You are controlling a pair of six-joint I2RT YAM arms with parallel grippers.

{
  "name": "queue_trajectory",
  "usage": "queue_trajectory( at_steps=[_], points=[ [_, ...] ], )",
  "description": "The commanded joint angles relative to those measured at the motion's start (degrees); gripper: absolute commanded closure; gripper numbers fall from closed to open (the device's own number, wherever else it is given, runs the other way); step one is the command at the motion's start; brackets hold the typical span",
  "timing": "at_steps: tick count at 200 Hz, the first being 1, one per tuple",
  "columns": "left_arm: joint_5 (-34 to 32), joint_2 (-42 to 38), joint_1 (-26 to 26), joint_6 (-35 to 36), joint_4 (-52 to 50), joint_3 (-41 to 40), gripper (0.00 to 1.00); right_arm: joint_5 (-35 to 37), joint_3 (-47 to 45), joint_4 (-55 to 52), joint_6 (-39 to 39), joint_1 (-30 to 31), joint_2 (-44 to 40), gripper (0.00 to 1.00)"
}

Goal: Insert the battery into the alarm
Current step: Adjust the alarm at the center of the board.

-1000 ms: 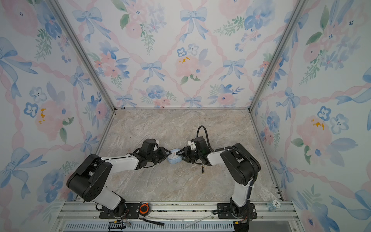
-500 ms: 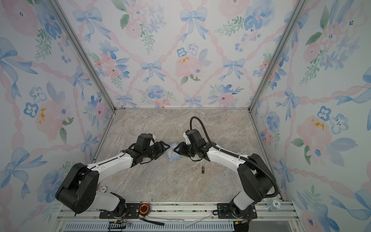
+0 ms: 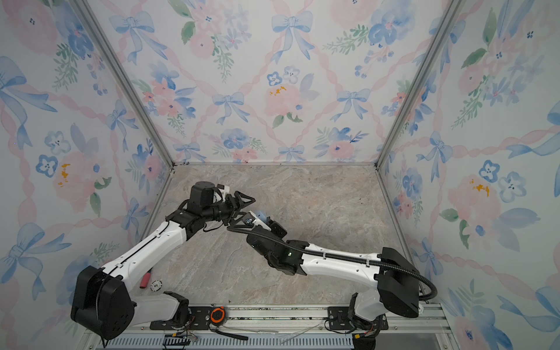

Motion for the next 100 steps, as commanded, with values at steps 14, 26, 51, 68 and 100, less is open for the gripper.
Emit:
queue_trajectory(
  at_steps=[14,26,51,68,100],
  points=[
    [5.5,1.5,-0.9,-4.1,-1.3,1.4,0.18,10.7,-1.5,18.0,-20.1,2.9,1.2,0.94],
    [6.4,2.2,-1.4,-3.8,-1.2,1.7,0.19,11.5,-2.1,21.8,-23.4,3.5,2.0,0.95],
    [7.0,3.3,-1.9,-4.1,-1.2,0.5,0.21,11.9,-2.3,26.1,-27.7,3.9,3.8,0.95],
    [7.3,3.6,-2.1,-4.8,-0.6,-0.7,0.24,11.7,-2.2,27.7,-30.1,4.3,5.1,0.95],
    [8.0,4.4,-2.1,-5.5,0.6,-1.4,0.38,11.7,-2.5,31.1,-34.9,5.2,7.8,0.95]
  ],
)
